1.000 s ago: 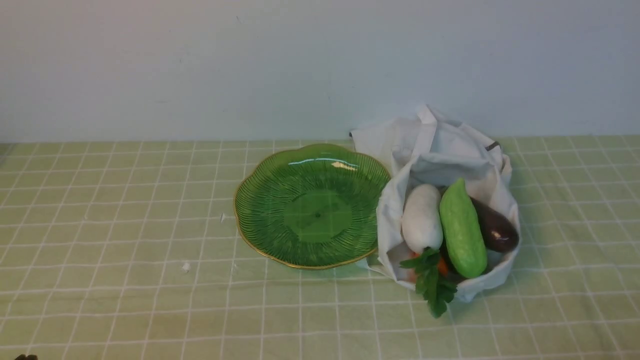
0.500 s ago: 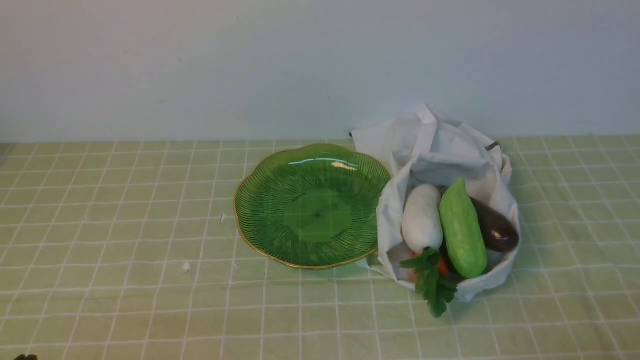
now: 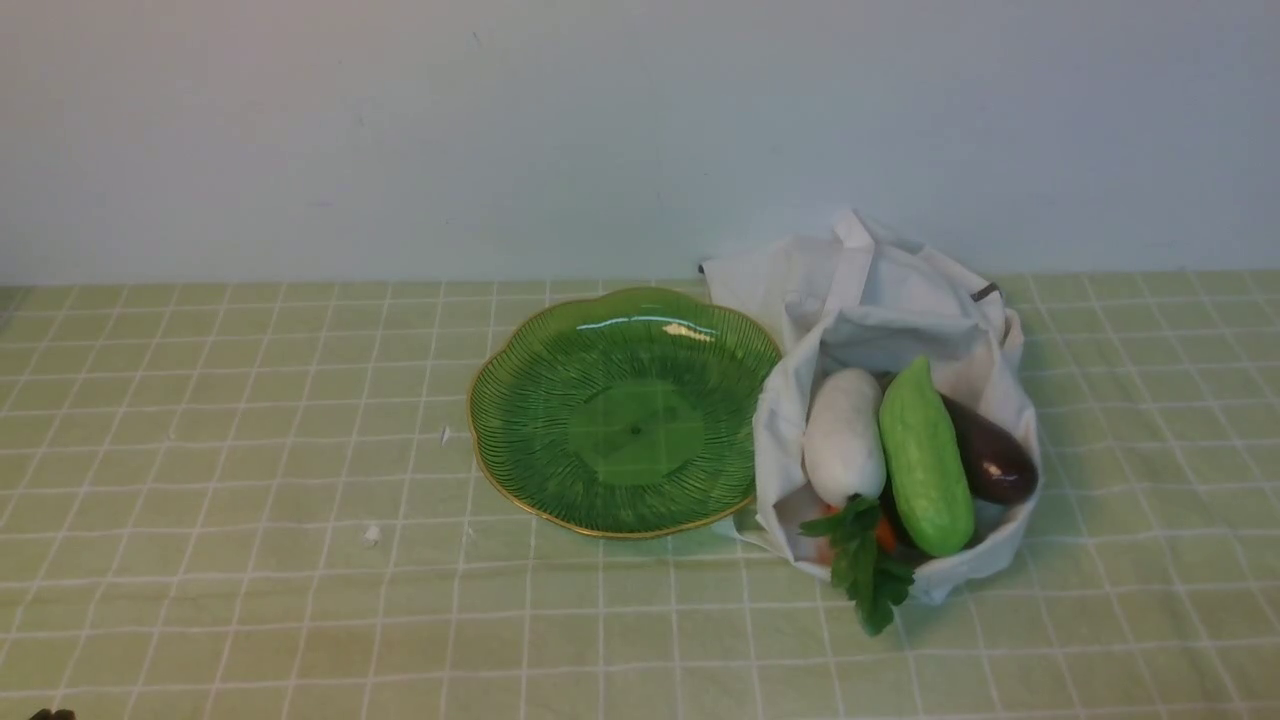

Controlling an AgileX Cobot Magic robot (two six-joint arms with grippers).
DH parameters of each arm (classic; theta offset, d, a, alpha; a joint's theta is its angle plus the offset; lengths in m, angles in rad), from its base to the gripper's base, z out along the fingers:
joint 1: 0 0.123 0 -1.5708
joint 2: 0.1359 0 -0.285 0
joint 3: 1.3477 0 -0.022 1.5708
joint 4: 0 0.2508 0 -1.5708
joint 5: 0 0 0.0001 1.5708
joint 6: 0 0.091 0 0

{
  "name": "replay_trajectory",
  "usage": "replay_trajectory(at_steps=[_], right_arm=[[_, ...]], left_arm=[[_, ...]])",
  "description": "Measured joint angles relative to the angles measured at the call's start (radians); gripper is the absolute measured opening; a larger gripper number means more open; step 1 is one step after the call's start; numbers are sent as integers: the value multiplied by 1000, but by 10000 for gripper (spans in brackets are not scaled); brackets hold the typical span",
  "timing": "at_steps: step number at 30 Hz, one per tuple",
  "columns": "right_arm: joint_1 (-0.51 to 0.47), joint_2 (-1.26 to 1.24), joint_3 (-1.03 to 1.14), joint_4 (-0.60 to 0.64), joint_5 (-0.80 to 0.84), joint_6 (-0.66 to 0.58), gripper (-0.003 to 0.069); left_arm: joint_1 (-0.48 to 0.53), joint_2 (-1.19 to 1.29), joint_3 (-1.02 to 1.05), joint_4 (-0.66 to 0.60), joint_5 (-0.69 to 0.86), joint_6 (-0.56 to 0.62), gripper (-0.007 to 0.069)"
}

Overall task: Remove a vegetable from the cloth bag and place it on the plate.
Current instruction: Use the right arm to grab a chayote from the bag

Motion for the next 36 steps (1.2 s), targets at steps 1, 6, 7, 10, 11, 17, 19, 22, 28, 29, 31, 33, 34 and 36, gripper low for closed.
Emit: replay_trajectory(at_steps=[1, 6, 7, 10, 11, 17, 19, 22, 28, 29, 31, 33, 34, 36], right_arm=[[0, 0, 0, 0, 0, 0, -15], [0, 0, 0, 16, -3, 10, -15], [0, 0, 0, 47, -10, 24, -15], [0, 0, 2, 229, -48, 139, -15], [0, 0, 2, 344, -69, 206, -15], [0, 0, 2, 751, -104, 365, -15], [0, 0, 2, 787, -106, 367, -15], [0, 0, 2, 826, -112, 369, -15], [0, 0, -43, 816, -128, 247, -15], [0, 0, -76, 802, -136, 188, -15], [0, 12, -154, 769, -156, 92, -15], [0, 62, -236, 735, -163, 22, -15], [0, 106, -268, 713, -159, -2, -15], [0, 220, -345, 658, -123, -45, -15]], left_arm=[[0, 0, 0, 0, 0, 0, -4], [0, 0, 0, 0, 0, 0, -4], [0, 0, 0, 0, 0, 0, -4], [0, 0, 0, 0, 0, 0, -4], [0, 0, 0, 0, 0, 0, -4], [0, 0, 0, 0, 0, 0, -4], [0, 0, 0, 0, 0, 0, -4], [0, 0, 0, 0, 0, 0, -4], [0, 0, 0, 0, 0, 0, -4], [0, 0, 0, 0, 0, 0, -4], [0, 0, 0, 0, 0, 0, -4], [0, 0, 0, 0, 0, 0, -4], [0, 0, 0, 0, 0, 0, -4], [0, 0, 0, 0, 0, 0, -4]])
